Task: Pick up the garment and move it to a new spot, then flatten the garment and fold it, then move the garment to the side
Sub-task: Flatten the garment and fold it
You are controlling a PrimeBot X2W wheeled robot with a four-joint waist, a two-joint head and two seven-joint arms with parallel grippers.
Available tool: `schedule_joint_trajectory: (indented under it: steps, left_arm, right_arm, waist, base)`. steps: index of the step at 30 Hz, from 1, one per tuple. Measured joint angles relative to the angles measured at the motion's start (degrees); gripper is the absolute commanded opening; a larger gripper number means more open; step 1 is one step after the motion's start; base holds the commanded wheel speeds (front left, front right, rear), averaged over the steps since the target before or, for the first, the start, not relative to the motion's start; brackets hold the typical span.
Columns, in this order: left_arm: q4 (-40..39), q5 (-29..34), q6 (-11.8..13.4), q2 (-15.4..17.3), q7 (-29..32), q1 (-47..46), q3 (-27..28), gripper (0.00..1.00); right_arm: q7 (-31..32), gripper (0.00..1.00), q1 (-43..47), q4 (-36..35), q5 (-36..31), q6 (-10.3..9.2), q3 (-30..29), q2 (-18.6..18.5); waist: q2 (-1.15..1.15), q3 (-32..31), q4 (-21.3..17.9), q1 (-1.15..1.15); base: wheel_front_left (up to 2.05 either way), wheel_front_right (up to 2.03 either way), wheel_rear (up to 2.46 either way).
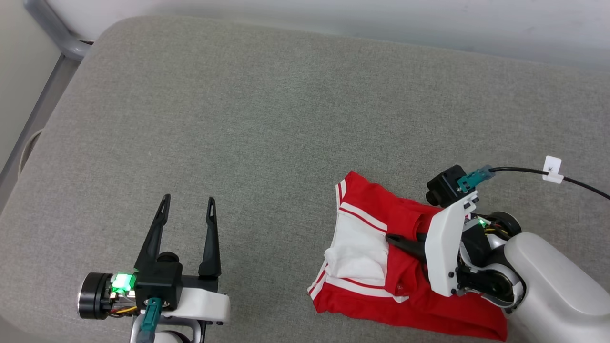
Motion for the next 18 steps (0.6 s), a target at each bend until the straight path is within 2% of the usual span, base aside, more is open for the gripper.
schedule_joint_trajectory:
  steps: [4,5,6,7,8,12,18]
  left_arm:
    - [0.1,0.0,0.1,-0.1,0.0,-0.1,-0.1,1.0]
    - [0.2,0.0,0.1,-0.1,0.0,-0.1,-0.1,1.0]
    - [0.2,0.0,0.1,-0.1,0.0,-0.1,-0.1,1.0]
    - [0.3,0.0,0.2,-0.1,0.0,-0.1,-0.1,1.0]
    - [0.3,0.0,0.3,-0.1,0.0,-0.1,0.0,1.0]
    - [0.5,0.0,0.4,0.3,0.0,0.2,0.3,1.0]
    - [0.4,0.0,0.6,0.8,0.0,1.2,0.5,1.0]
  right_arm:
    - [-2.3,0.0,-1.5,3.9,-0.5,0.0,2.6,0.5]
    - [-2.9,0.35,-1.7,4.6,-0.5,0.0,3.0,0.5]
    - [-3.6,0.89,-1.8,5.1,-0.4,0.0,3.4,0.5]
    - [-4.3,0.89,-1.9,5.1,-0.2,0.0,3.9,0.5]
    - [-5.1,1.0,-1.9,4.8,0.4,0.0,4.4,0.3]
    - [-9.7,1.0,-1.8,1.2,1.5,0.0,4.9,-2.0]
    - [-17.0,1.0,0.5,-5.8,1.2,0.0,2.2,-7.5]
  waist:
    - [0.0,0.3,0.3,0.0]
    - [0.0,0.3,0.3,0.0]
    - [0.0,0.2,0.2,0.0]
    - [0.0,0.1,0.2,0.0]
    - [0.0,-0.1,0.1,0.0]
    - [0.0,-1.3,-0.6,0.0]
    - [0.0,-3.4,-2.4,0.0]
  base:
    - [0.0,0.0,0.0]
    - [0.0,0.0,0.0]
    - [0.0,0.0,0.0]
    - [0.0,0.0,0.0]
    - [0.0,0.0,0.0]
    - [0.0,0.0,0.0]
    - [0.0,0.0,0.0]
